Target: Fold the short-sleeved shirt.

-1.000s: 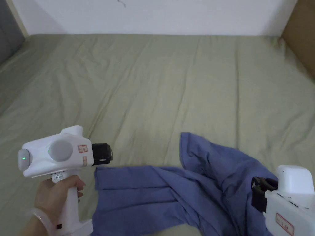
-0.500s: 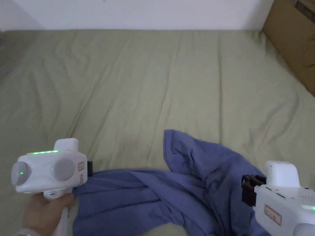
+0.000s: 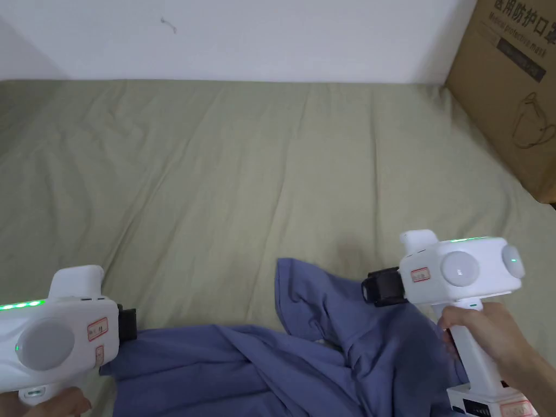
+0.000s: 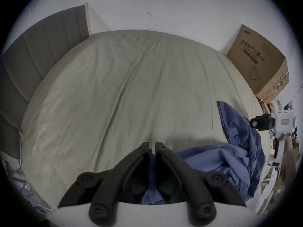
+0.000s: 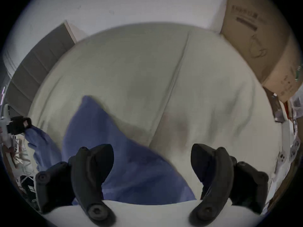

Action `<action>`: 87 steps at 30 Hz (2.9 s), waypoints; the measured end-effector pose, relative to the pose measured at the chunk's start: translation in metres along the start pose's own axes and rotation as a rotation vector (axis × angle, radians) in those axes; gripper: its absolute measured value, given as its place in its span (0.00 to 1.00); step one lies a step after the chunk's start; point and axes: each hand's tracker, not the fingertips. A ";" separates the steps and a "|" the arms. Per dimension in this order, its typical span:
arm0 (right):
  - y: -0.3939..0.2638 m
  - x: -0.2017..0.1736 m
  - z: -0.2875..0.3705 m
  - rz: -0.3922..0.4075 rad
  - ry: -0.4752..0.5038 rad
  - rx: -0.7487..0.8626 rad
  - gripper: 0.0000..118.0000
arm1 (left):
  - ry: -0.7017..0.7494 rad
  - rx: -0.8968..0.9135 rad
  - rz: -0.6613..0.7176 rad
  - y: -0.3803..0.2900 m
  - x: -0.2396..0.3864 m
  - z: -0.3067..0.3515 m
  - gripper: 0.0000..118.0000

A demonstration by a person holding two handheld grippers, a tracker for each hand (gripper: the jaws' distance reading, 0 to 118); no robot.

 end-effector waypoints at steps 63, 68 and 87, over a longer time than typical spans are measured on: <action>0.309 0.081 0.452 -0.212 -0.199 1.025 0.01 | 0.108 0.883 -0.075 0.407 0.042 0.263 0.05; 0.307 0.092 0.364 -0.195 -0.203 0.875 0.01 | 0.171 0.812 -0.089 0.383 0.040 0.173 0.05; 0.126 0.123 0.004 -0.301 -0.158 0.169 0.01 | 0.122 0.186 -0.030 0.155 -0.005 -0.100 0.05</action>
